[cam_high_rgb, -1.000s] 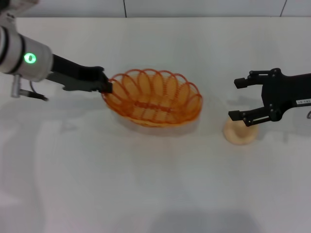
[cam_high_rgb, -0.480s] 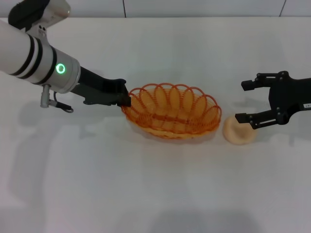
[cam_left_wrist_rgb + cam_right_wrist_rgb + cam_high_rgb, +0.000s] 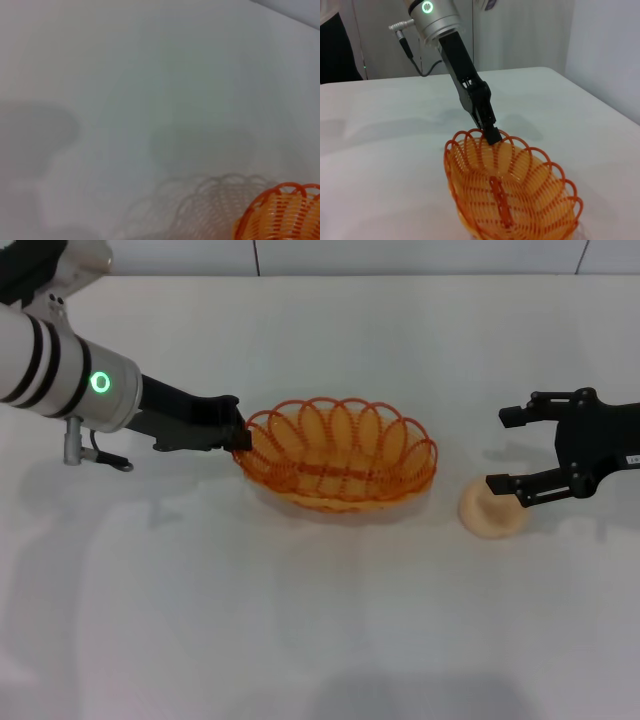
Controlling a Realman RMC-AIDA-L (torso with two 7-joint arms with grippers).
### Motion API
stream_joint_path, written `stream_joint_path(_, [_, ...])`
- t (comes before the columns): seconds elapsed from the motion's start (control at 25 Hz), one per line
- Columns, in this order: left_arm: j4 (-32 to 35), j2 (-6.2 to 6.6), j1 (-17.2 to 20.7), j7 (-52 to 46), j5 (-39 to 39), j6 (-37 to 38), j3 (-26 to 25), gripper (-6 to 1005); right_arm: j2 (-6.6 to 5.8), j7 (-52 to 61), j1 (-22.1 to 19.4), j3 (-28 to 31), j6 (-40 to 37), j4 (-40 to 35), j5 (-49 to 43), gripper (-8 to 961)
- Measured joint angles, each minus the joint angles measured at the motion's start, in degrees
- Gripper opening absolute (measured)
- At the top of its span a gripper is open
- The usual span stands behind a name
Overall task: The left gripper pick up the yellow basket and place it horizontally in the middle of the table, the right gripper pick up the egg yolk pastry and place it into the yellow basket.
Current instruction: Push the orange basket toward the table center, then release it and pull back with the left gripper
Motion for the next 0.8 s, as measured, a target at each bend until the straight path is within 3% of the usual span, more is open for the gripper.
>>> stream_joint_path(0.68, [-0.74, 0.04, -0.14, 0.51, -0.41, -0.26, -0.17, 61, 0.19, -1.14, 0.03, 0.01, 0.62, 0.1, 0.0, 830])
stream_joint_path(0.8, [-0.8, 0.13, -0.05, 0.57, -1.43, 0.08, -0.02, 122, 0.2, -1.37, 0.03, 0.04, 0.7, 0.13, 0.0, 829])
